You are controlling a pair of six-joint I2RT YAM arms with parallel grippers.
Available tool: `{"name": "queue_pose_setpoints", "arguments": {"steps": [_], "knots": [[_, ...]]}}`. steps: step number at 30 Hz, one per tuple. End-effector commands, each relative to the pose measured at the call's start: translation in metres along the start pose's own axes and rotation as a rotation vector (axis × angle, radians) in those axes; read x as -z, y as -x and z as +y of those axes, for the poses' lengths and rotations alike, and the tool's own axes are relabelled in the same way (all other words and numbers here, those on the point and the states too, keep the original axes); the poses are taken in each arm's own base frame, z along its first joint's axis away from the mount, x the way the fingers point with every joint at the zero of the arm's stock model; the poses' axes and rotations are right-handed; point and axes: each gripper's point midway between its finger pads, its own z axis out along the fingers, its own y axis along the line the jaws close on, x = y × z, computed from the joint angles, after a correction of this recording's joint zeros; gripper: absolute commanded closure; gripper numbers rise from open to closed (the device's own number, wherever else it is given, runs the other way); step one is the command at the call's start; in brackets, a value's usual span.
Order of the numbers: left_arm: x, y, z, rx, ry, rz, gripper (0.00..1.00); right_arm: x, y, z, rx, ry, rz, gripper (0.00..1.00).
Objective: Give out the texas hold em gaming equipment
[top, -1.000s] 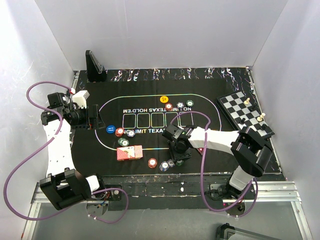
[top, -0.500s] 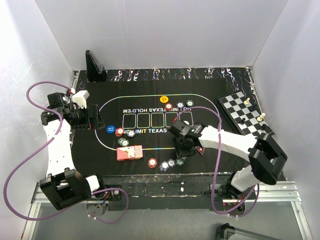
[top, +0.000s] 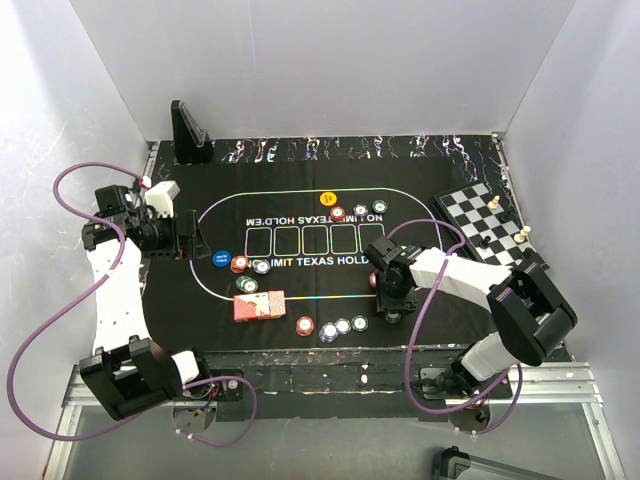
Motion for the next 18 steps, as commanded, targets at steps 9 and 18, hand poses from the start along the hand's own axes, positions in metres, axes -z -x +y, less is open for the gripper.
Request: {"name": "queue_pose_setpoints", "arguments": {"steps": [9, 18], "knots": [[0.01, -0.004, -0.031, -0.145, -0.159, -0.027, 0.0, -0.006, 0.011, -0.009, -0.097, -0.056, -0.061, 0.41], [-0.011, -0.038, -0.078, -0.466, -0.359, 0.05, 0.0, 0.053, 0.035, 0.005, -0.075, 0.067, -0.172, 0.23]]}}
